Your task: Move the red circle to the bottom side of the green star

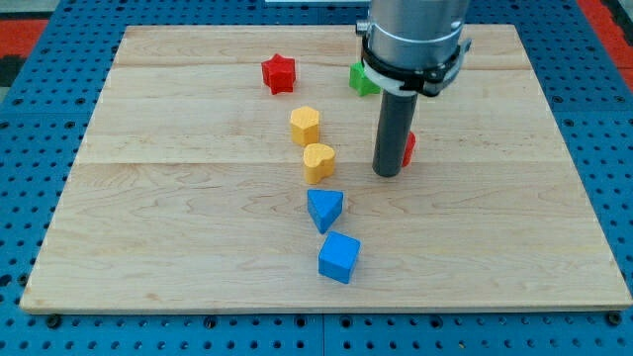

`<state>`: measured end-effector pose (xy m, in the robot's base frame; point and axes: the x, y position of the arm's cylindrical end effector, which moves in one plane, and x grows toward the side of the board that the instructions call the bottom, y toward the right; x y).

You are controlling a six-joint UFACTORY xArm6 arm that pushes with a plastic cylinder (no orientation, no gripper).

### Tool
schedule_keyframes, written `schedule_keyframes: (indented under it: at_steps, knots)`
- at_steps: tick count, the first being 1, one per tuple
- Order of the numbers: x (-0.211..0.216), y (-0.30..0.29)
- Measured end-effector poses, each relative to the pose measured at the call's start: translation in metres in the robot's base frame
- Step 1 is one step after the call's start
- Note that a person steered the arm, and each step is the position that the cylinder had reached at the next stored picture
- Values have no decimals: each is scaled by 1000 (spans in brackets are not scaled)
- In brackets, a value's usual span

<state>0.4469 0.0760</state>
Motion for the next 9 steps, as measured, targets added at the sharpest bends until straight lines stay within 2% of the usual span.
schedule_keyframes:
  at_steps: [1, 2, 4, 5, 6, 7, 9]
  knots:
    - [-10, 18]
    - [2, 27]
    - [-9, 27]
    - [-5, 27]
    - [18, 33]
    - [5, 49]
    - [-79, -13]
